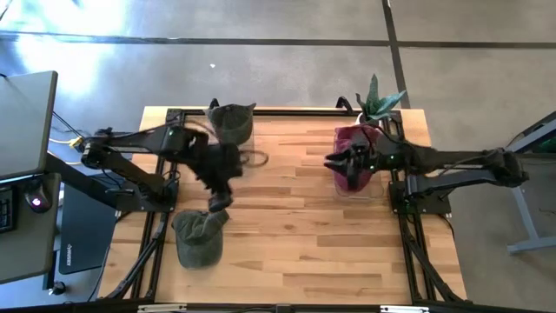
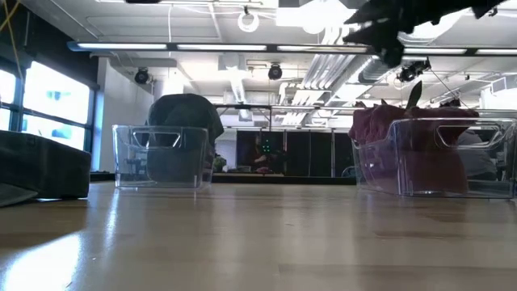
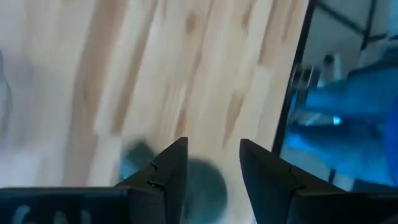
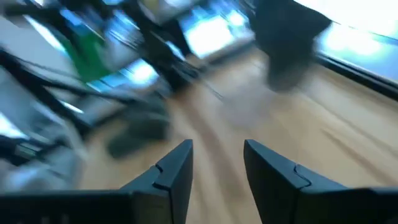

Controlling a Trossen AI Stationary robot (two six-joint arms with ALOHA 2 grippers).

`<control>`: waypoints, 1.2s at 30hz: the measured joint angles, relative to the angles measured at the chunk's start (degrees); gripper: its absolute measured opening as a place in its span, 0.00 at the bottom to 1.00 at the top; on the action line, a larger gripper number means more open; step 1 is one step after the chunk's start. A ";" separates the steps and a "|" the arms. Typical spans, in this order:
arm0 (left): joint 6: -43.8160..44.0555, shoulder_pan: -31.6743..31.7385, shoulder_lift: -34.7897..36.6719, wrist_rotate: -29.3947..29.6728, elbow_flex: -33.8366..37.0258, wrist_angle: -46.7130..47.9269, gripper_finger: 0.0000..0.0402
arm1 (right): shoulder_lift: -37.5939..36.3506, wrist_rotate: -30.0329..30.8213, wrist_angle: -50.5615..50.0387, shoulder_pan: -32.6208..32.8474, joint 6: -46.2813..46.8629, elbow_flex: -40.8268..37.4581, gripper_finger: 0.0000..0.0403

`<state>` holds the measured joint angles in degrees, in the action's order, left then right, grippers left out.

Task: Pick & Place hat
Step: Put the green cap into the left transparent bin

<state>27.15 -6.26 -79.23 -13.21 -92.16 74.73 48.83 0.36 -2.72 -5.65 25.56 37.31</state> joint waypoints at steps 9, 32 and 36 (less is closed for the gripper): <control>24.27 -11.35 2.41 0.11 14.62 9.18 0.35 | 7.63 2.70 14.93 6.00 -0.83 -0.99 0.33; 30.90 -12.83 3.19 17.00 42.89 -51.89 0.10 | 12.30 7.88 6.44 8.28 -13.17 13.54 0.33; 14.02 -16.75 2.55 13.29 38.86 -51.93 0.06 | 12.30 7.87 3.80 8.28 -12.51 13.54 0.33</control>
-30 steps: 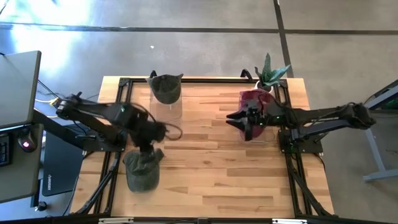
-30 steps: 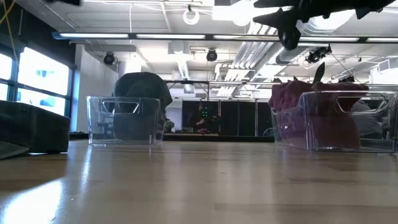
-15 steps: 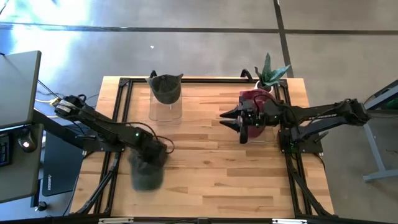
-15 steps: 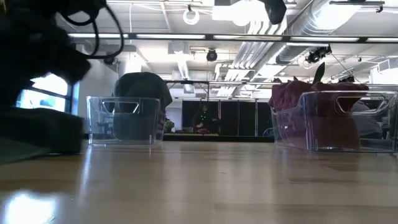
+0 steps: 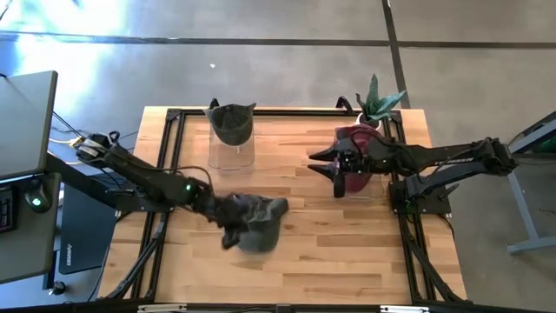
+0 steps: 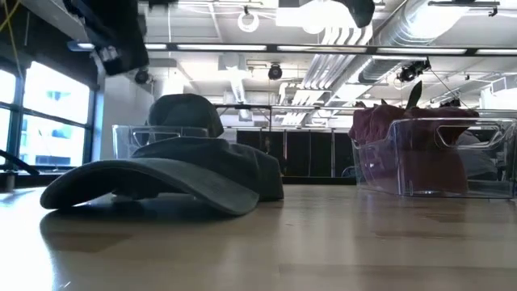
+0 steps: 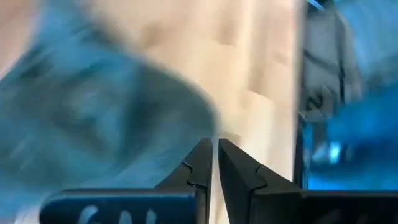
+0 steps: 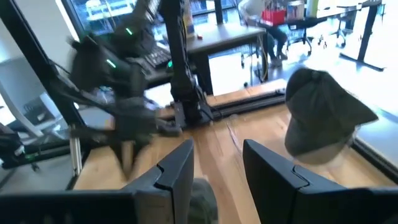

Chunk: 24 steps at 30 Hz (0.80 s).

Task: Pick & Place hat
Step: Put the green cap into the left transparent bin

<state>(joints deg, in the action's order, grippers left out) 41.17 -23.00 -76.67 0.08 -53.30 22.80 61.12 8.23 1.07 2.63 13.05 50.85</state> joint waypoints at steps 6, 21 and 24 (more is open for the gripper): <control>-20.79 -6.91 -6.37 -0.85 -0.58 -10.08 0.09 | 0.00 -1.85 -3.20 0.02 1.96 0.00 0.33; -29.44 -13.64 -27.55 18.91 -11.86 -4.64 0.58 | -0.11 -5.55 -11.87 0.00 -3.96 0.00 0.33; -29.29 -15.09 -32.44 27.13 -18.93 4.61 0.58 | -0.11 -5.44 -12.30 0.00 -5.00 0.00 0.33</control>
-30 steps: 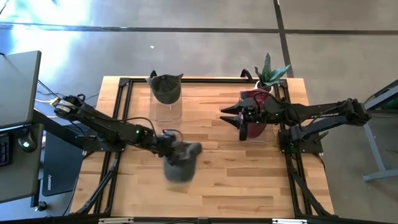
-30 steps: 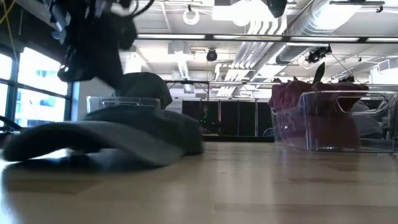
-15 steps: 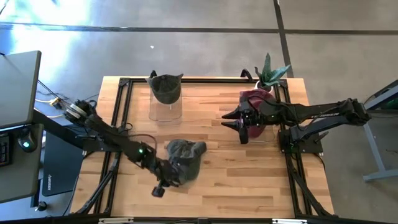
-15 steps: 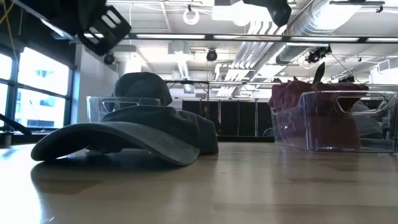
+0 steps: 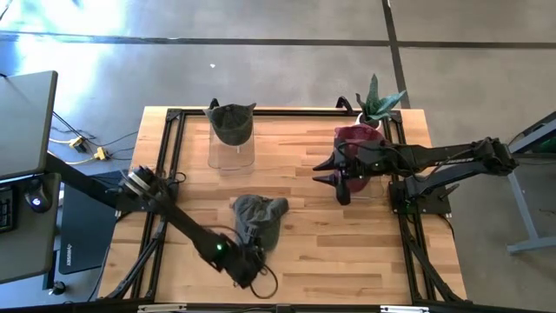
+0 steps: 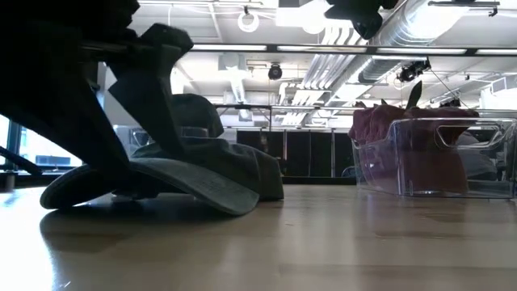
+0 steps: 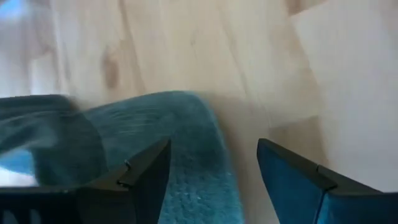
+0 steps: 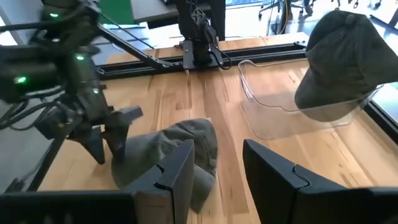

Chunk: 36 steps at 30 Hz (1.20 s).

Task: Pick & Place hat
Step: Put the green cap into the left transparent bin

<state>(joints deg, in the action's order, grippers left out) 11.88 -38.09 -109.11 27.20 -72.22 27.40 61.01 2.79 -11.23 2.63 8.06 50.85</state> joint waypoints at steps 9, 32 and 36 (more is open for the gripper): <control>10.07 -0.32 -9.06 6.45 -13.35 23.37 0.52 | -1.21 0.04 -2.62 0.00 -1.27 0.00 0.33; 52.97 6.96 3.17 5.89 -25.02 59.29 0.02 | -7.41 6.77 -4.00 0.00 -2.08 0.00 0.33; 50.83 6.95 4.11 -0.13 -20.66 54.67 0.05 | -7.39 7.89 -4.02 0.00 -2.13 0.00 0.33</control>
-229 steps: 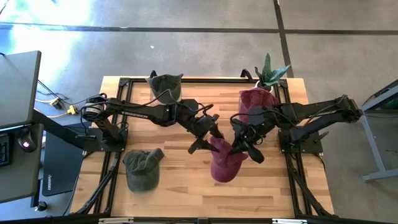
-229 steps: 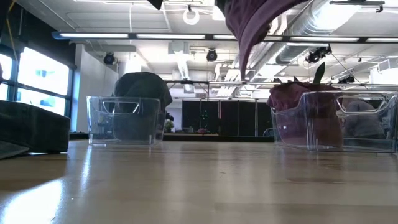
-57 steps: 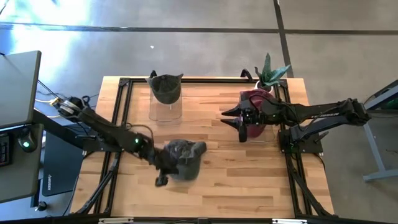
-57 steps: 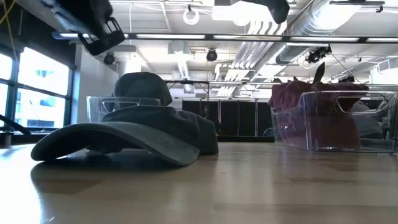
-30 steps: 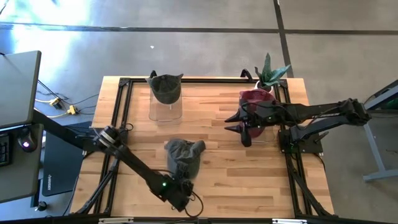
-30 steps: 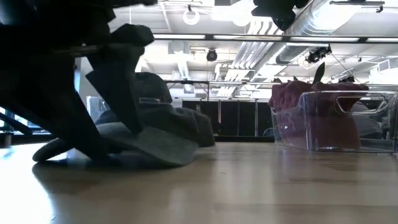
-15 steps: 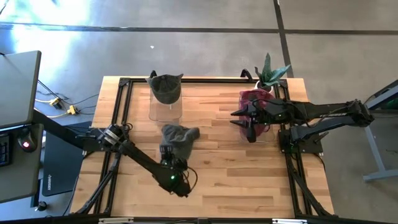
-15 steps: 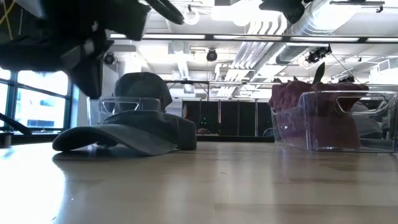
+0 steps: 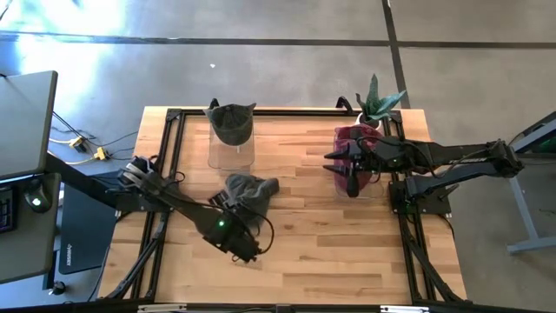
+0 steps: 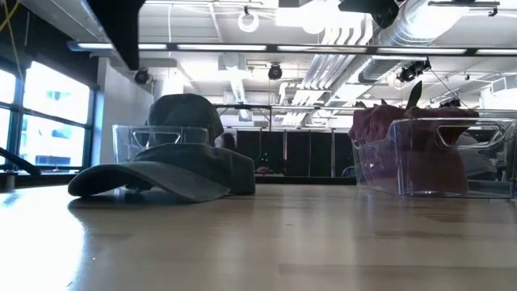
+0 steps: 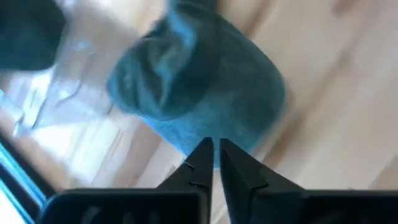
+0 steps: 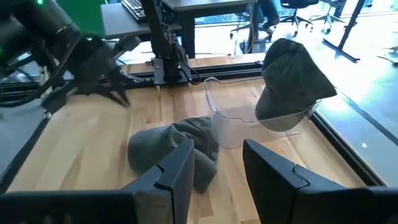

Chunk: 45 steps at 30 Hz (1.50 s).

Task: Pick & Place hat
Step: Put the green cap into the left transparent bin

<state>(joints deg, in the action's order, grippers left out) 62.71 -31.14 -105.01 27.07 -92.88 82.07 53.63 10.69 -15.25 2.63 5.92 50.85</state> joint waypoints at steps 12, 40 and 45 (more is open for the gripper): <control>-29.42 -3.43 -0.16 0.73 17.61 -22.78 0.55 | 0.00 0.36 0.00 0.00 0.08 0.00 0.33; -9.16 1.19 -5.73 11.62 -0.36 -0.99 0.01 | 0.02 1.08 -0.84 0.00 3.05 0.00 0.33; -3.41 2.28 -2.10 10.87 -8.18 6.91 0.01 | 0.02 1.02 -0.83 -0.01 3.03 0.00 0.33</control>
<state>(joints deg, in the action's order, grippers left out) 59.31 -28.86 -107.10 37.95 -101.06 88.98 53.65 11.70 -16.08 2.62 8.95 50.85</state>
